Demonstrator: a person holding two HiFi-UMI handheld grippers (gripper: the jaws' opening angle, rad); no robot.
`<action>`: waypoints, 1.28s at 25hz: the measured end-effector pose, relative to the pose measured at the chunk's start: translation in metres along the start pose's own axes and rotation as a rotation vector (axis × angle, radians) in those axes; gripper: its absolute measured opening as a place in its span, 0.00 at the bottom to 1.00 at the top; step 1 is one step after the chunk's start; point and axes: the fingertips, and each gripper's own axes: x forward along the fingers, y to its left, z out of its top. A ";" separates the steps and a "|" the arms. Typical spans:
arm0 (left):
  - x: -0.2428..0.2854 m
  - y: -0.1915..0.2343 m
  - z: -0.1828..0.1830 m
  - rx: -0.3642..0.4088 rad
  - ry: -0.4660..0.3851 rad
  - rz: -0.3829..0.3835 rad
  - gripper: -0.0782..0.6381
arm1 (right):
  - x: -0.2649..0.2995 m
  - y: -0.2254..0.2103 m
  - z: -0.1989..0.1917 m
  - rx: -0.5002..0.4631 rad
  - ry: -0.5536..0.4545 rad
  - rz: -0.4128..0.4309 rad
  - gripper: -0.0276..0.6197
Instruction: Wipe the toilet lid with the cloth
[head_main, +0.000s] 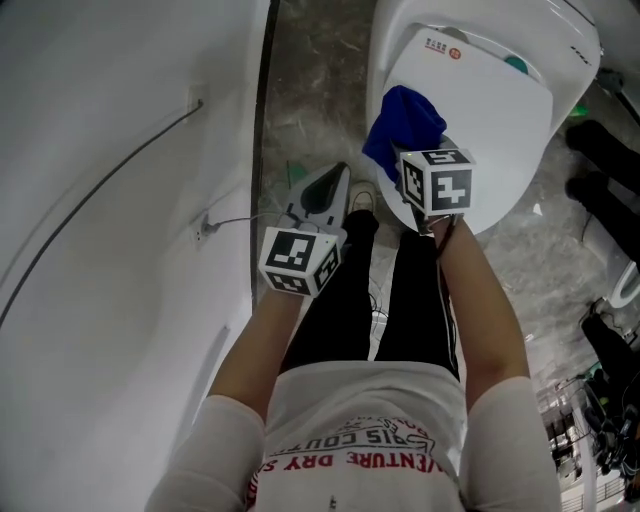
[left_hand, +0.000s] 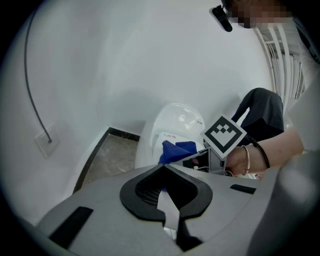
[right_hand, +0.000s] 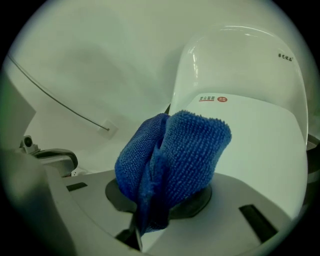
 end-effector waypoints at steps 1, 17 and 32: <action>0.003 -0.006 0.002 0.007 -0.001 -0.011 0.12 | -0.003 -0.003 -0.002 0.008 -0.005 0.005 0.19; 0.046 -0.076 -0.008 0.014 0.016 -0.007 0.12 | -0.063 -0.080 -0.038 0.048 -0.035 0.011 0.19; 0.091 -0.181 -0.017 0.033 0.013 -0.039 0.12 | -0.122 -0.174 -0.086 0.075 -0.022 -0.008 0.19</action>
